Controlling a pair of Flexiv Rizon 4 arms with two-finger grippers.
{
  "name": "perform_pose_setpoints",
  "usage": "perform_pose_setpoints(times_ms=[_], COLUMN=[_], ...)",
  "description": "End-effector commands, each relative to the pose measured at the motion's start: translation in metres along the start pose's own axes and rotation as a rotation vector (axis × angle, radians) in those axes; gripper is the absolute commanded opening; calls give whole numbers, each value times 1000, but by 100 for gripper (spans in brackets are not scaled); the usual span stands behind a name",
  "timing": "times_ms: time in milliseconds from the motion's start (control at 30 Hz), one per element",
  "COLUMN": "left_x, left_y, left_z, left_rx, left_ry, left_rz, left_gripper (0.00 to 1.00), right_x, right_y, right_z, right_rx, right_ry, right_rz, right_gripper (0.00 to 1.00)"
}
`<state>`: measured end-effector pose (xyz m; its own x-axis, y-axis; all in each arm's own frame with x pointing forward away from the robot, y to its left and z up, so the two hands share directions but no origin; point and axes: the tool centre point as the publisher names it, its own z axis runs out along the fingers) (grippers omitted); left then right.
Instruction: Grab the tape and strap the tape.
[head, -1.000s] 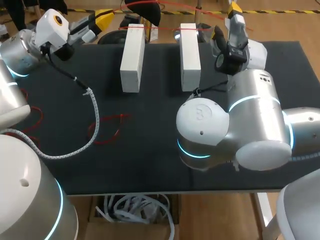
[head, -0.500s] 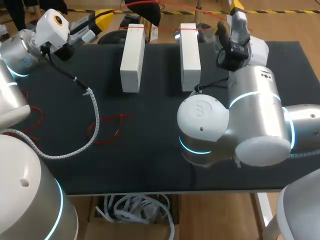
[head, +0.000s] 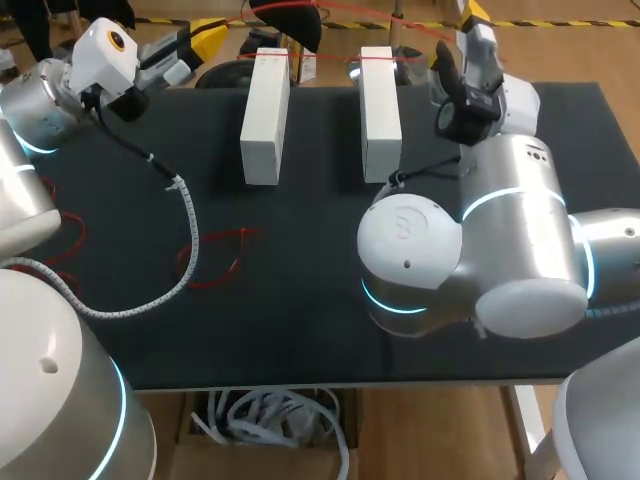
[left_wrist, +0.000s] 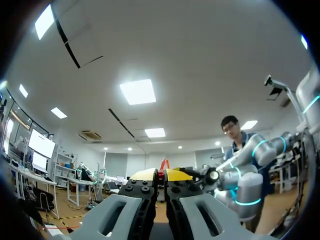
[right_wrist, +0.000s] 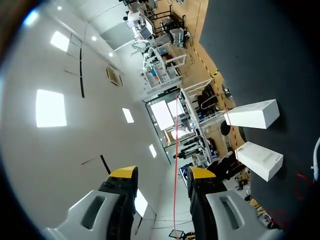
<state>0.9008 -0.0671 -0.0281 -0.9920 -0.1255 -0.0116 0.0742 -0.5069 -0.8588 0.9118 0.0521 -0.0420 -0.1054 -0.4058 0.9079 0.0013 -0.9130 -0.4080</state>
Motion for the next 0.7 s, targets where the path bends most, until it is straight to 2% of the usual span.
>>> perform_pose_setpoints(times_ms=[33,333,500,700], left_x=[-1,-1,-1,-1], left_y=[1,1,1,1], left_z=[0,0,0,0], left_rx=[2,2,2,2], left_ry=[2,2,2,2], left_rz=[1,1,1,1], left_gripper=[0,0,0,0], right_x=[3,6,7,6], right_y=[1,1,0,-2], right_z=[-2,-2,-2,-3], right_rx=[-3,-8,-7,-2], right_ry=[-5,2,1,-4], right_rz=[0,7,12,15], right_gripper=[41,40,32,30])
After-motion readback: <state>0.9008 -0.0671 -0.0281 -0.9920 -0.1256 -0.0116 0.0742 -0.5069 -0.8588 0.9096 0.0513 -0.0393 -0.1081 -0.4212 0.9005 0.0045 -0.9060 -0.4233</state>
